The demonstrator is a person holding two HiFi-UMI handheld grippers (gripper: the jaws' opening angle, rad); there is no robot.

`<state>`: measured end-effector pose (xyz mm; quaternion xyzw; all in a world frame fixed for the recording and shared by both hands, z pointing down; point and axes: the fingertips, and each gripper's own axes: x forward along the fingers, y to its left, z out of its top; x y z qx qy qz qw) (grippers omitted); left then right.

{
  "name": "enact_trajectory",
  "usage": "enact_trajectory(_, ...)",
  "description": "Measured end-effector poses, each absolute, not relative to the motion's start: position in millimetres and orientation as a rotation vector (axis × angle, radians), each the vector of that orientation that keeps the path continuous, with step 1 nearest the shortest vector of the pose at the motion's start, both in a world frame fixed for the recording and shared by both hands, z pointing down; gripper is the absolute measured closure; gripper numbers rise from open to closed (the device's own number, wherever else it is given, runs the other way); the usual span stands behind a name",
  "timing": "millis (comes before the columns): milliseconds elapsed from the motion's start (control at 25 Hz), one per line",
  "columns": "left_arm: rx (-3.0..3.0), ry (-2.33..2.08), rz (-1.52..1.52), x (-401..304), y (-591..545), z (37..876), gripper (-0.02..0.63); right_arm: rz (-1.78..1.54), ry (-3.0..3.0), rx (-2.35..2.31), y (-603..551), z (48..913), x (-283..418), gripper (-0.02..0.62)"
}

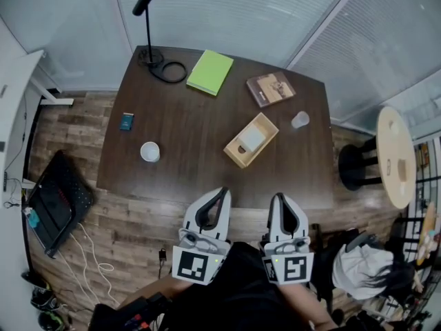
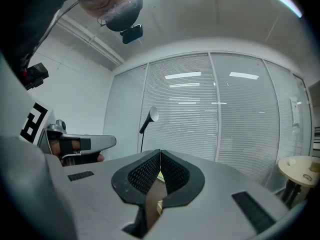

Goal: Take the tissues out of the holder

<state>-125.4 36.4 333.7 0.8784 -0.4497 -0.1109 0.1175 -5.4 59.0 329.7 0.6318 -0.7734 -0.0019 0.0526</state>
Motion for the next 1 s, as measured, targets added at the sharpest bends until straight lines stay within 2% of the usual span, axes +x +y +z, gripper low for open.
enact_trajectory(520, 2.484, -1.492, -0.275, -158.0, 40.2, 345.2, 0.607, 0.097, -2.456, 1.816, 48.7, 345.8, -19.2, 0.584)
enact_trajectory(1000, 2.486, -1.57, -0.264, -109.2, 21.2, 342.1, 0.607, 0.098, -2.563, 1.716, 15.8, 343.3, 16.2, 0.584)
